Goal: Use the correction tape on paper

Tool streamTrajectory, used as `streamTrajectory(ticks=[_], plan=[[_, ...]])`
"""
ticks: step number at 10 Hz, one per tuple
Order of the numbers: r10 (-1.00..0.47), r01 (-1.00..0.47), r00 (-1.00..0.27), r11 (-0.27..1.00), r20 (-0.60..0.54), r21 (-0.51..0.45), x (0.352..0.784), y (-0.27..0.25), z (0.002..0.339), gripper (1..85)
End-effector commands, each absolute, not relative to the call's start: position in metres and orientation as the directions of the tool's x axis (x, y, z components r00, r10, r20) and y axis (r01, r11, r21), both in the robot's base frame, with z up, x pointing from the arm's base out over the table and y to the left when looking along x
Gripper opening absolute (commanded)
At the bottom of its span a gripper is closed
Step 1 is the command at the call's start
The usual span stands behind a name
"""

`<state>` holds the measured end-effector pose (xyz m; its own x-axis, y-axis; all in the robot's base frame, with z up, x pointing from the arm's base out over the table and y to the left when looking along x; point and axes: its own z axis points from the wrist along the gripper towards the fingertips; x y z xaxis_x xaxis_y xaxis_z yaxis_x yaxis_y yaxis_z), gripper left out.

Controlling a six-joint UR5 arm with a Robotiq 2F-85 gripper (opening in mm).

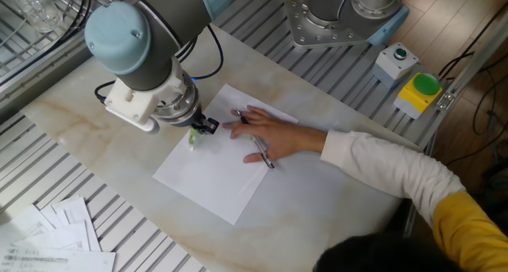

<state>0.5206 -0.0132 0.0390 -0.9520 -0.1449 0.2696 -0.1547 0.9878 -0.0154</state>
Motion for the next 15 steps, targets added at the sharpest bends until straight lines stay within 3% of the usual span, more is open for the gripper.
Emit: streamTrajectory(ticks=[1,15], plan=[[-0.146,-0.153,-0.953,0.988,0.265,-0.007,0.521,-0.013,0.037,1.0],[-0.154,-0.163,-0.946,0.987,0.284,-0.008,0.506,-0.016,0.036,1.0]])
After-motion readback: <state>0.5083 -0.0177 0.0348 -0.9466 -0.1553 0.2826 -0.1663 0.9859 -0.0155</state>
